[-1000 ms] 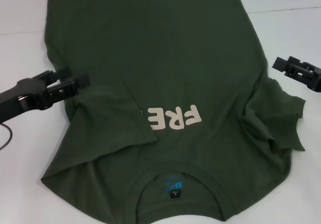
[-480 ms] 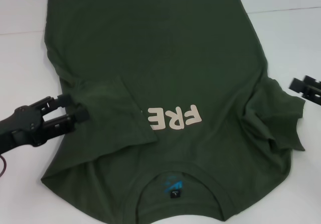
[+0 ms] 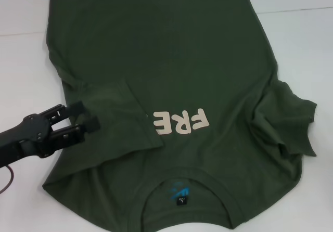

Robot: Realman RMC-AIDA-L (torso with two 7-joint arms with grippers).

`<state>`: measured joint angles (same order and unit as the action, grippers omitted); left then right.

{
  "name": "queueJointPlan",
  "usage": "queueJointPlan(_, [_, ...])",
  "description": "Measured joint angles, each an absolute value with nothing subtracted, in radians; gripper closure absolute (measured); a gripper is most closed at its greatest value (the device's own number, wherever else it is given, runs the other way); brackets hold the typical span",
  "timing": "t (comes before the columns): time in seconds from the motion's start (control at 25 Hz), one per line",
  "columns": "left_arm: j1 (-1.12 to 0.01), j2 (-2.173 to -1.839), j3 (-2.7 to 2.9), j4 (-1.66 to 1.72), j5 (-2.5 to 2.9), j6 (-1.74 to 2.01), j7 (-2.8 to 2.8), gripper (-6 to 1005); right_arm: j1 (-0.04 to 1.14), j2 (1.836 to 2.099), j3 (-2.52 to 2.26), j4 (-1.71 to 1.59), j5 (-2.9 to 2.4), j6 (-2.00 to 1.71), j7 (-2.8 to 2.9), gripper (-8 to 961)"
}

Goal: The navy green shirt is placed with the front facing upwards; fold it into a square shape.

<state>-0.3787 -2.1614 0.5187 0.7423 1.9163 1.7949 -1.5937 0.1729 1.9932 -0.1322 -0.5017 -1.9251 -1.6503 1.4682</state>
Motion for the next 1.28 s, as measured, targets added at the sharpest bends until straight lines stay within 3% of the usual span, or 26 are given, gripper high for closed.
queueJointPlan(0.68, [-0.404,-2.154,0.524,0.706,1.916,1.75,-1.615,113,0.158,1.995,-0.129,-0.492,-2.043,-1.565,1.503,41])
queueJointPlan(1.28, [-0.416,-2.146,0.522,0.705,1.916,1.747,-1.621,113,0.21,2.022,-0.13,-0.487,-2.088,-1.52,1.527,42])
